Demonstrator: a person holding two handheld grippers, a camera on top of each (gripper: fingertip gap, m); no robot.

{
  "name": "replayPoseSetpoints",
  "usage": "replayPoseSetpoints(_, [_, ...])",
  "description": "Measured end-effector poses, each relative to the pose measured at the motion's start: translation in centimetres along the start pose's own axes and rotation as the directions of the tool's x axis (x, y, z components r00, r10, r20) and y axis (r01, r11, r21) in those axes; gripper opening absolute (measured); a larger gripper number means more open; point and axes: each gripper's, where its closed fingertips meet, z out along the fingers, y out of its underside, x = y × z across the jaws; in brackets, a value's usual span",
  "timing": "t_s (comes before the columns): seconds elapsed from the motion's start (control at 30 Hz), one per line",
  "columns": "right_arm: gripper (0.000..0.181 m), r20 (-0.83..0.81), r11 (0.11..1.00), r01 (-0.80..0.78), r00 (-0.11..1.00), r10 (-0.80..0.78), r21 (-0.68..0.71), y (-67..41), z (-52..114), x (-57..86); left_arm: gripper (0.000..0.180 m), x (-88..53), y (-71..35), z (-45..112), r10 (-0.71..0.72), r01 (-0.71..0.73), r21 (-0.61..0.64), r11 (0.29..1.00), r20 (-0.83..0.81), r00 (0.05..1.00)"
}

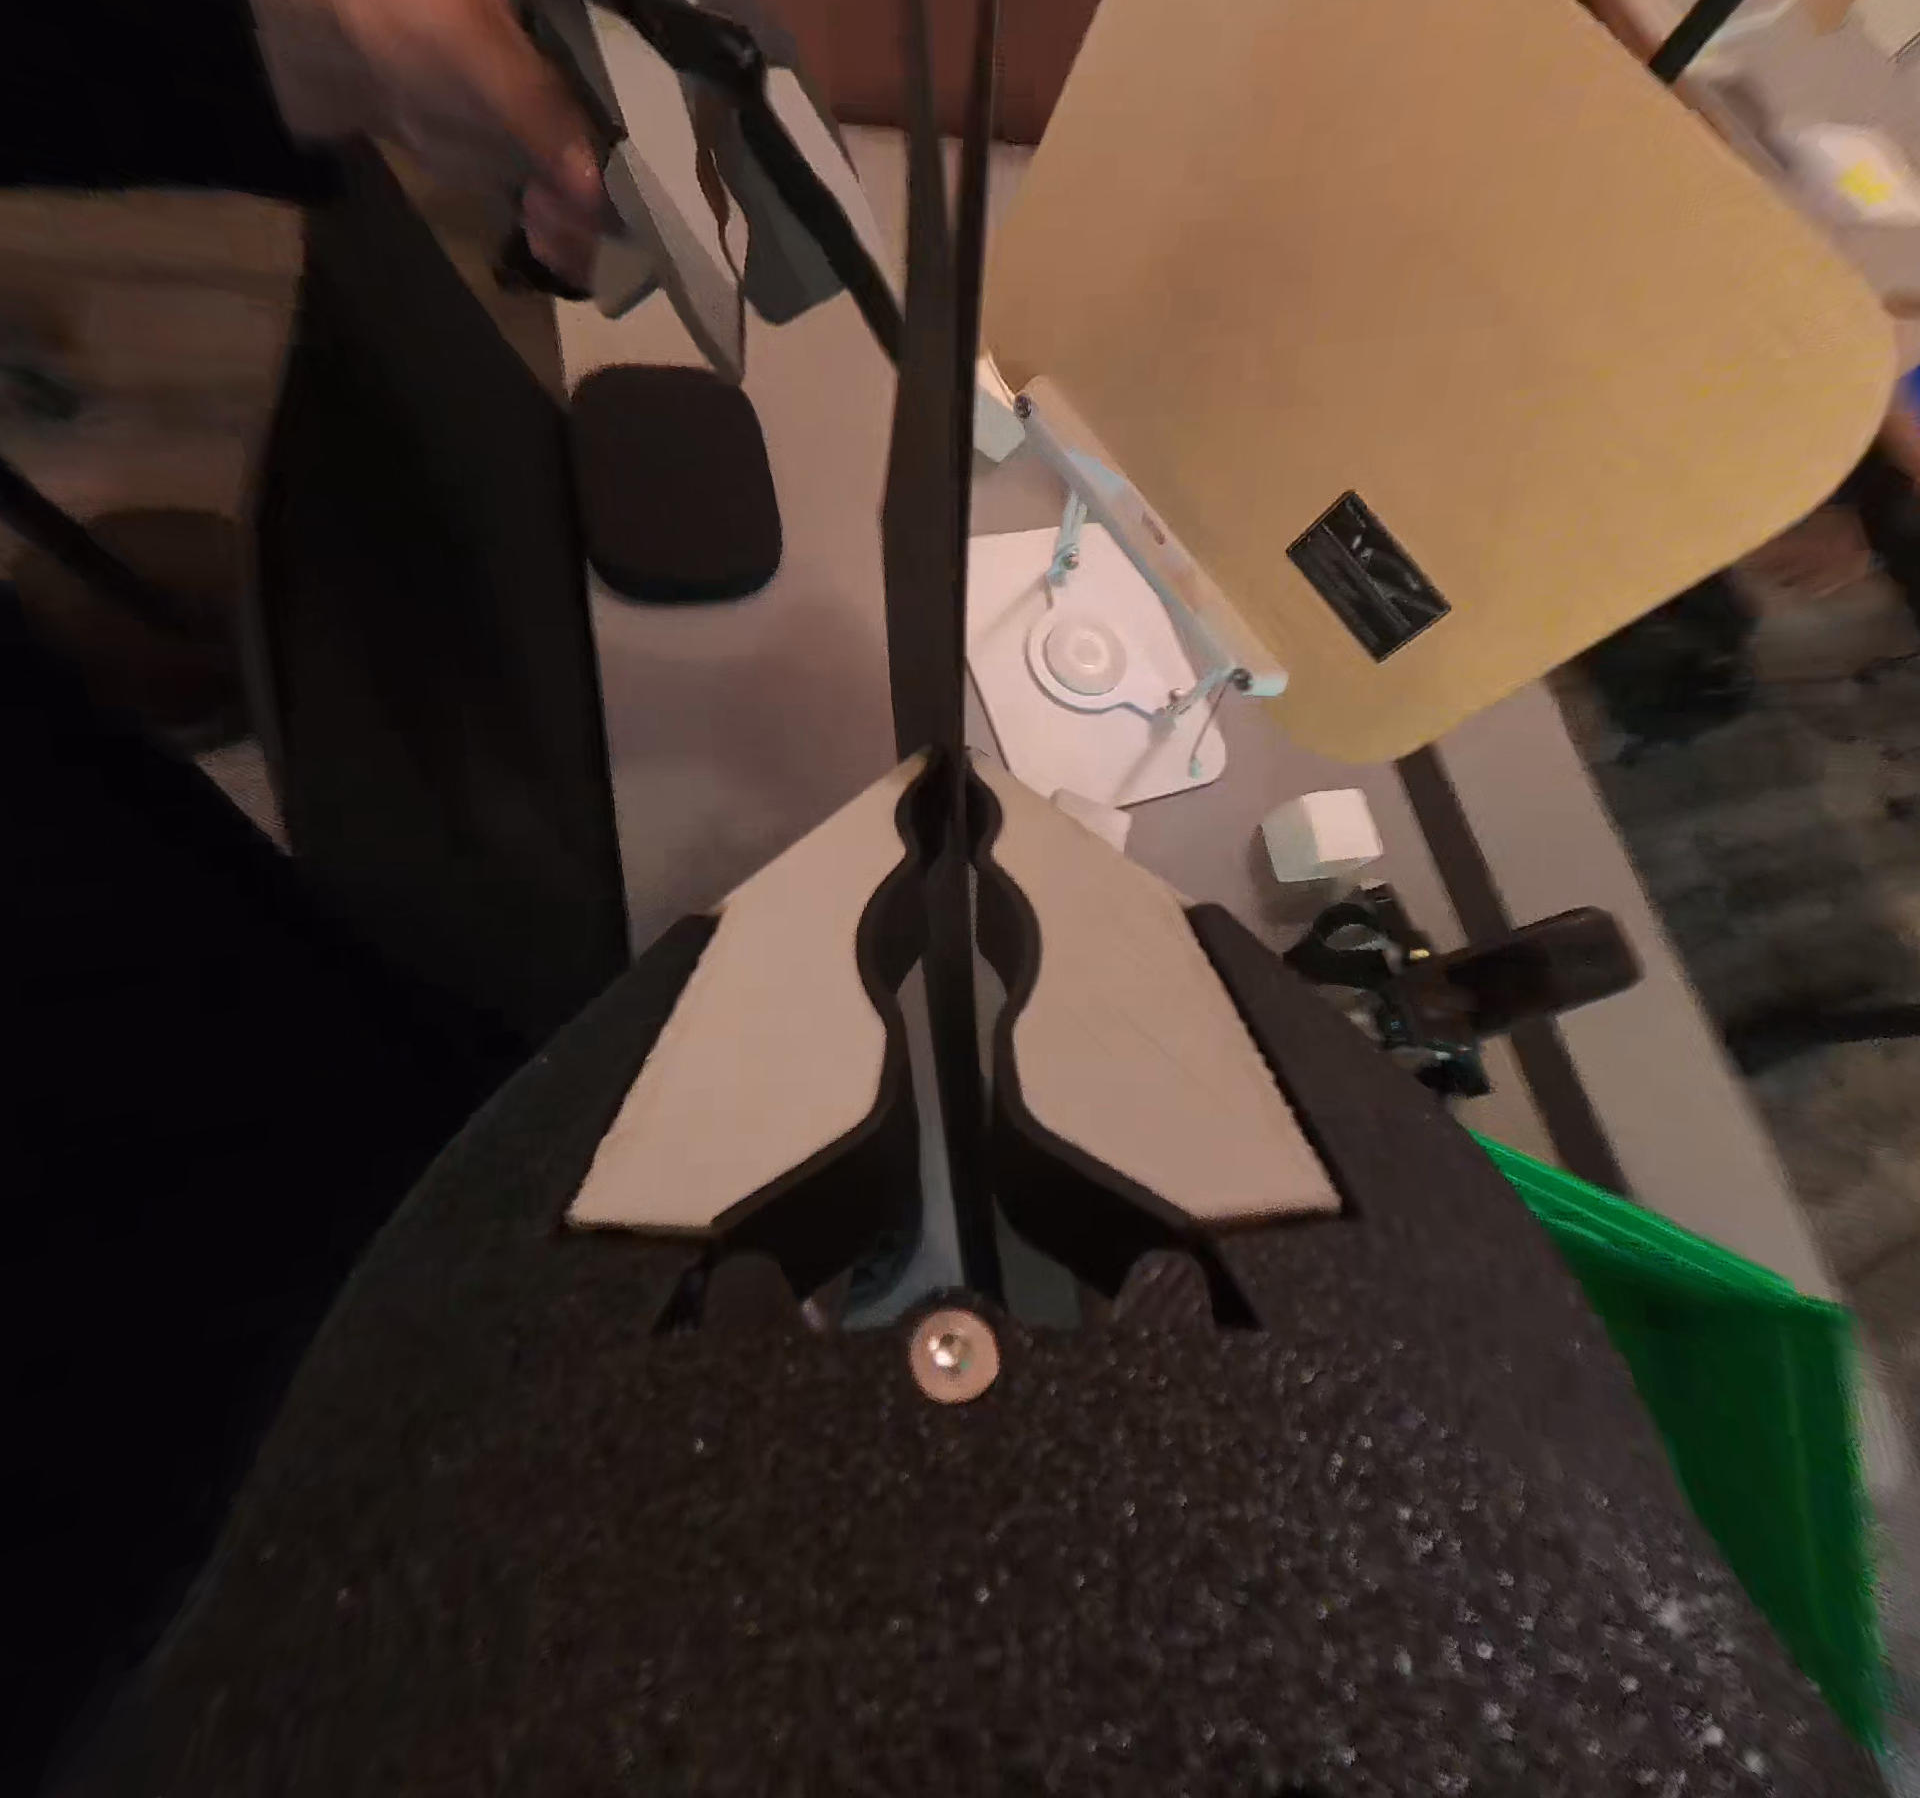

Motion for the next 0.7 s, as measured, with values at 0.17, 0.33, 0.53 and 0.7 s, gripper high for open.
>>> replayPoseSetpoints(0.17, [0.000, 0.019, 0.996, 0.066, 0.998, -0.065, -0.063, -0.3, 1.8, -5.7, 0.085, 1.2, 4.3, 2.2, 0.065, -0.071, -0.145, 0.987, -0.049, 0.997])
replayPoseSetpoints(0.33, [0.000, 0.107, 0.974, 0.062, 0.993, -0.040, -0.216, 2.6, 5.6, -10.8, 0.077, -3.1, 11.2, -2.2, 0.199, -0.139, -0.481, 0.866, 0.075, 0.977])
replayPoseSetpoints(0.53, [0.000, 0.214, 0.940, 0.123, 0.975, -0.055, -0.317, 3.3, 9.3, -13.7, 0.064, -5.0, 13.2, -4.4, -0.252, 0.289, -0.354, 0.889, 0.148, 0.956])
replayPoseSetpoints(0.7, [0.005, 0.327, 0.920, 0.172, 0.944, -0.051, -0.353, 5.3, 9.7, -15.2, 0.055, -5.5, 12.4, -5.8, -0.470, 0.493, -0.153, 0.856, 0.164, 0.867])
